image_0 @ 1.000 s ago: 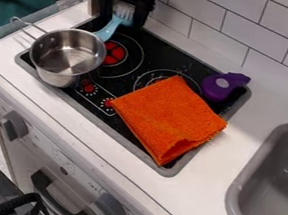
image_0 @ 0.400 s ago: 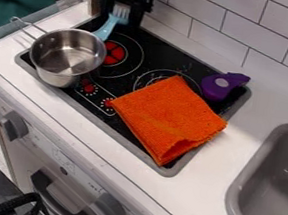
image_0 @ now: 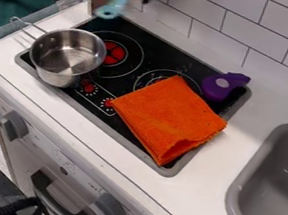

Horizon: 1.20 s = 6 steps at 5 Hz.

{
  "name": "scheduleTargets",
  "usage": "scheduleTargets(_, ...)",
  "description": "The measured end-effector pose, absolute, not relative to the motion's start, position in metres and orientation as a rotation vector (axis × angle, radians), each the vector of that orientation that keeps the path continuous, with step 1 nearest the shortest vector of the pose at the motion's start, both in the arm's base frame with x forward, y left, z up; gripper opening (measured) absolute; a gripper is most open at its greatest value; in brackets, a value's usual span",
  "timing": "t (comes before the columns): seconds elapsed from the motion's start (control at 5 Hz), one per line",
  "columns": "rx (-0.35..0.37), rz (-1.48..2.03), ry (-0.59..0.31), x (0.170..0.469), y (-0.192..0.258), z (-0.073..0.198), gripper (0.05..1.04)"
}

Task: Move the blue brush to the upper middle part of the stove

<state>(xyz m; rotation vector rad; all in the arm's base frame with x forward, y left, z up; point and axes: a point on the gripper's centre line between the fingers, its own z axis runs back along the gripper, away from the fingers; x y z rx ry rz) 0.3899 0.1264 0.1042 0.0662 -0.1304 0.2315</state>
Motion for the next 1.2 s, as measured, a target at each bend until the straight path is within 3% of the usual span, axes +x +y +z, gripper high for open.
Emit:
scheduleTargets(0.2,0.052,0.189,-0.126,0.395,0.086,0.104,0.749)
scheduleTargets(0.4,0.013,0.214,-0.078,0.386,0.06,0.087,0.749)
scheduleTargets(0.8,0.008,0.254,-0.023,0.372,0.047,0.068,0.748)
scheduleTargets(1.0,0.017,0.241,-0.017,0.371,0.051,0.068,0.832)
scheduleTargets(1.2,0.017,0.223,0.008,0.368,0.05,0.067,1.015)
